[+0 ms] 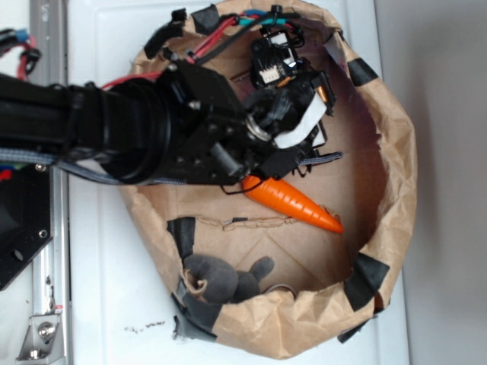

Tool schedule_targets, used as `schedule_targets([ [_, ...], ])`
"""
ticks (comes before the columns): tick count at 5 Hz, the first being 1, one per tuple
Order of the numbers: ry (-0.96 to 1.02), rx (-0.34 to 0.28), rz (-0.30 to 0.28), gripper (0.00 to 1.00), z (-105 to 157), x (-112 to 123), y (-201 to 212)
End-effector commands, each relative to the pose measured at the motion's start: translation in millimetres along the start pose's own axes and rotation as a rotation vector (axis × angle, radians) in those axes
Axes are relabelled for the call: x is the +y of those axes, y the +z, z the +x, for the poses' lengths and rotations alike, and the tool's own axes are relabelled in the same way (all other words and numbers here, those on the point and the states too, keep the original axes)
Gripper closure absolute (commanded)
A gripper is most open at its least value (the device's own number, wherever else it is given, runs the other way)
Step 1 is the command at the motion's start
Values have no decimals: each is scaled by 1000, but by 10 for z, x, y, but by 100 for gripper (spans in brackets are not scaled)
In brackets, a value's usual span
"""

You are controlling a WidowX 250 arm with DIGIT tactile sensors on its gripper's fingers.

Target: Grab the silver keys.

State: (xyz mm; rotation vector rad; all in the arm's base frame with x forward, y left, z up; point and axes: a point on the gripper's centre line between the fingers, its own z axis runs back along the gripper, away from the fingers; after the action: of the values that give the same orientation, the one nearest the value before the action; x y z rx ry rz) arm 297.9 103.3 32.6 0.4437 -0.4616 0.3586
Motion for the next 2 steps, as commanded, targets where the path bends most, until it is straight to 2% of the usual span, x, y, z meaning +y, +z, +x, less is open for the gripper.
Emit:
schedule_targets([
  [1,39,-17,28,100,47,88,-20],
  [2,28,-48,60,100,32,75,-147],
])
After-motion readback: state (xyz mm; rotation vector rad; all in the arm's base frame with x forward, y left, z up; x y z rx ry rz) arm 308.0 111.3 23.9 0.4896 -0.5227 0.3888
